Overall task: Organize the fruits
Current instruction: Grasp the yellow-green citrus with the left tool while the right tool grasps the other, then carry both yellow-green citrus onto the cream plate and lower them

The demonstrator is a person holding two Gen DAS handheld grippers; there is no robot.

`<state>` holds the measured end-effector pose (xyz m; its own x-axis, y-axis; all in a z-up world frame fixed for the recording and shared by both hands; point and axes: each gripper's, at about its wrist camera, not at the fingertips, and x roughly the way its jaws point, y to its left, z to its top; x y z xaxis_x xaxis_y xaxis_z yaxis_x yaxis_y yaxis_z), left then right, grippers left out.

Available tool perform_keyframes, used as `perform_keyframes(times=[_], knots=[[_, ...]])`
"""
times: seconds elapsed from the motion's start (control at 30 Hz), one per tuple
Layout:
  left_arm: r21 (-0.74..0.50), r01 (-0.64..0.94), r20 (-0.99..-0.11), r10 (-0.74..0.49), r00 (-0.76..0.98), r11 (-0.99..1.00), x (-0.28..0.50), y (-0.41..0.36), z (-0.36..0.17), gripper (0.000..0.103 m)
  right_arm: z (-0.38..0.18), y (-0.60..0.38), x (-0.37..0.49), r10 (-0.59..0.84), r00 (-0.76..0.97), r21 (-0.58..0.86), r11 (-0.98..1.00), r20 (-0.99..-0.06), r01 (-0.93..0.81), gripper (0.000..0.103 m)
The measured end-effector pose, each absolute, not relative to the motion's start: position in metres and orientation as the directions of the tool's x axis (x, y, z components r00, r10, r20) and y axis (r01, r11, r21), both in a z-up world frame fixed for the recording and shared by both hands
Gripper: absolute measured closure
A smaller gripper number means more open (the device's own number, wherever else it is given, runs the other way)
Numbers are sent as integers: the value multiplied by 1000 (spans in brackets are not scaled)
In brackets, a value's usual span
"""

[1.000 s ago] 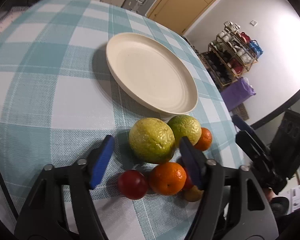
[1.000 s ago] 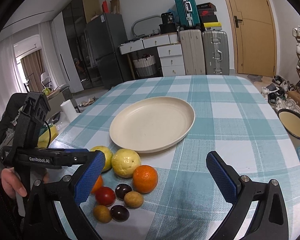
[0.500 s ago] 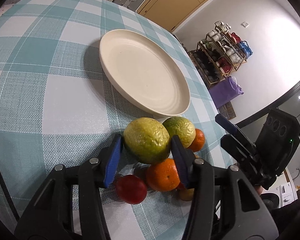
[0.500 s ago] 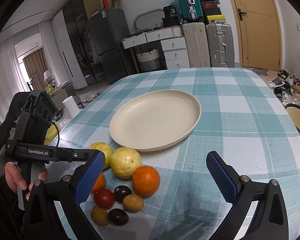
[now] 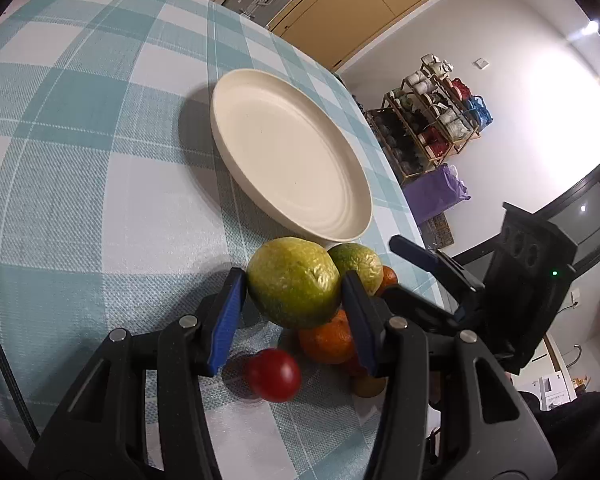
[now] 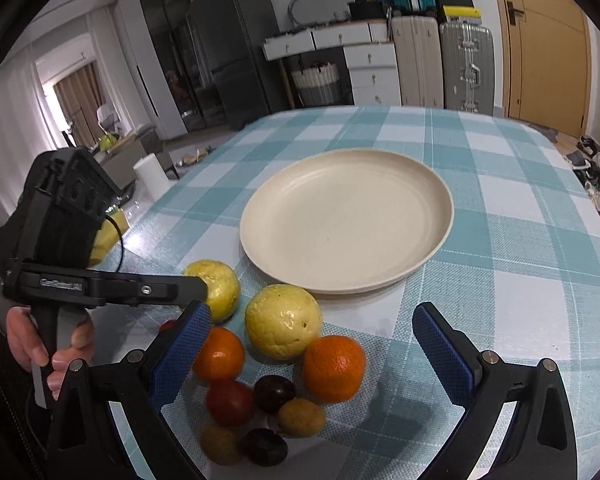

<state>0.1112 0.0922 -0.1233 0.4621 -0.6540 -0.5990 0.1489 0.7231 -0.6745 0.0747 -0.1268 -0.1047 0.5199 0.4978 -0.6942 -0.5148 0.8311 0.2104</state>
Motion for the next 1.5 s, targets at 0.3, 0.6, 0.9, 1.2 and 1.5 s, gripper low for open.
perform_keyframes(times=[0.3, 0.6, 0.9, 1.2, 1.5], knots=[[-691, 147, -580, -664, 473, 708, 116, 99, -121, 57, -116, -99, 82, 435, 460, 133, 822, -775, -554, 24], [-702, 135, -574, -668, 473, 699, 108, 100, -132, 58, -116, -86, 78, 410, 429, 89, 798, -805, -596, 51], [-690, 135, -582, -656, 480, 711, 99, 105, -132, 58, -114, -74, 74, 370, 433, 24, 782, -822, -622, 55], [-708, 123, -559, -658, 505, 696, 99, 118, -123, 58, -102, -93, 74, 497, 421, 182, 782, -759, -596, 55], [-729, 145, -524, -681, 512, 669, 114, 110, -102, 58, -88, -119, 86, 622, 435, 346, 753, -651, -559, 55]])
